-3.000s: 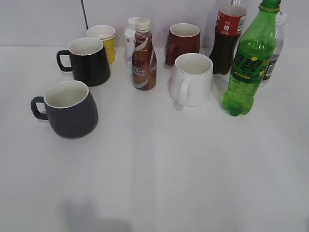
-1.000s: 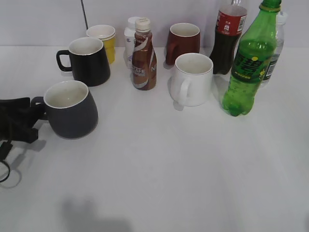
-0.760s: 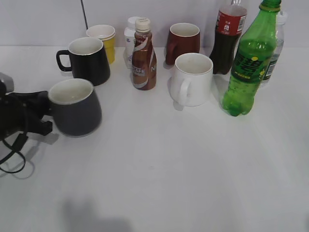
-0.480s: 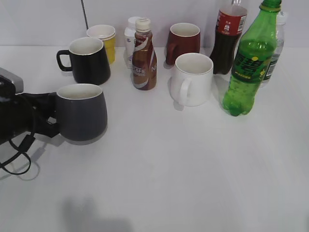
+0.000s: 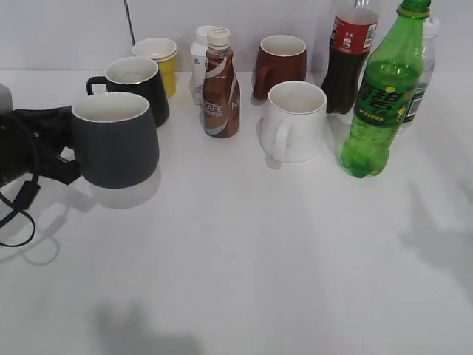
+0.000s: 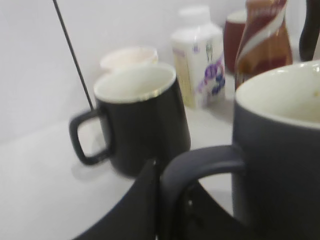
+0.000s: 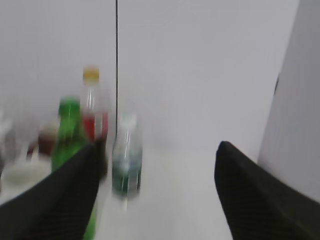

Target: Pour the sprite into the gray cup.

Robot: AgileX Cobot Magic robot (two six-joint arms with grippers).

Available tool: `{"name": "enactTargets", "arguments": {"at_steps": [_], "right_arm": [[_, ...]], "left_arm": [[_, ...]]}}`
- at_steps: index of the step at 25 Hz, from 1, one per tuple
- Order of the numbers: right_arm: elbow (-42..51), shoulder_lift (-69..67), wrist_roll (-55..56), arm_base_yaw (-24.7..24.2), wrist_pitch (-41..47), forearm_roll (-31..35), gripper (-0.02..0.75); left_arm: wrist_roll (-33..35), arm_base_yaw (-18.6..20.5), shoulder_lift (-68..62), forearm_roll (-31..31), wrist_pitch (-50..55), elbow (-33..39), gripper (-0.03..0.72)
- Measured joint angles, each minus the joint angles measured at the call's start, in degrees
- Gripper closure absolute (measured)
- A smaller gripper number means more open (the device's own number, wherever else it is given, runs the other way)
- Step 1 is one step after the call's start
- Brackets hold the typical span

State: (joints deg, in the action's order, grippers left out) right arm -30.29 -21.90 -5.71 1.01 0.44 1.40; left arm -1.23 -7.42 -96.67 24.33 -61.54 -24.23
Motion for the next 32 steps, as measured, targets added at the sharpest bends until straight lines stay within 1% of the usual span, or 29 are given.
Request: {"name": "enactTargets", "arguments": {"at_steps": [2,3,7,9,11,14,16,18,21,22,23,25,26,29,32], "right_arm": [[-0.07,-6.01,0.51,0.0,-8.01,0.39,0.199],[-0.07,-8.6,0.99,0.0,-10.09,0.39,0.199],[0.11,-20.65,4.84,0.05,-12.52,-0.2,0.215],[1.46,-26.93,7.54,0.89,-14.34,-0.58,0.22],[3.88,-30.05,9.95,3.63,-16.43,-0.7,0.224],[9.07,-34.66,11.95,10.53,-21.54,-0.37,0.225],[12.12,-37.39,12.15,15.09,-24.49,1.48,0.225],[13.85,-39.88,10.95,18.09,-26.57,2.73,0.225],[14.22,-43.82,6.74,18.96,-31.85,3.59,0.224],[14.22,-45.48,5.41,18.96,-34.51,3.6,0.213],[14.22,-47.03,4.72,19.02,-37.07,3.53,0.191],[13.93,-50.92,3.95,19.02,-40.6,3.58,0.113],[13.45,-53.03,3.81,19.02,-41.74,3.58,0.092],[10.86,-58.73,3.82,19.02,-43.37,4.35,0.073],[7.03,-63.83,3.82,19.02,-44.92,6.8,0.069]], "left_arm": [[0.02,0.0,0.82,0.15,0.0,0.0,0.643],[0.06,0.0,1.3,0.22,0.0,0.0,0.643],[0.06,0.0,2.46,0.67,0.0,0.0,0.643],[0.06,0.0,2.46,0.88,0.16,0.0,0.643],[0.06,0.0,2.46,1.16,0.29,0.0,0.643],[0.06,0.0,2.46,2.19,0.29,0.0,0.643],[0.06,0.0,2.46,2.63,0.34,0.0,0.643],[0.06,0.0,2.46,2.75,0.34,0.0,0.643],[0.06,0.0,2.46,2.75,0.34,0.0,0.643],[0.06,0.0,2.46,2.75,0.34,0.0,0.643],[0.06,0.0,2.46,2.75,0.34,0.0,0.643],[0.06,0.0,2.46,2.75,0.34,0.0,0.643],[0.06,0.0,2.46,2.75,0.34,0.0,0.643],[0.06,0.0,2.46,3.03,0.34,0.0,0.643],[0.06,-0.3,2.46,3.3,0.34,0.0,0.643]]}}
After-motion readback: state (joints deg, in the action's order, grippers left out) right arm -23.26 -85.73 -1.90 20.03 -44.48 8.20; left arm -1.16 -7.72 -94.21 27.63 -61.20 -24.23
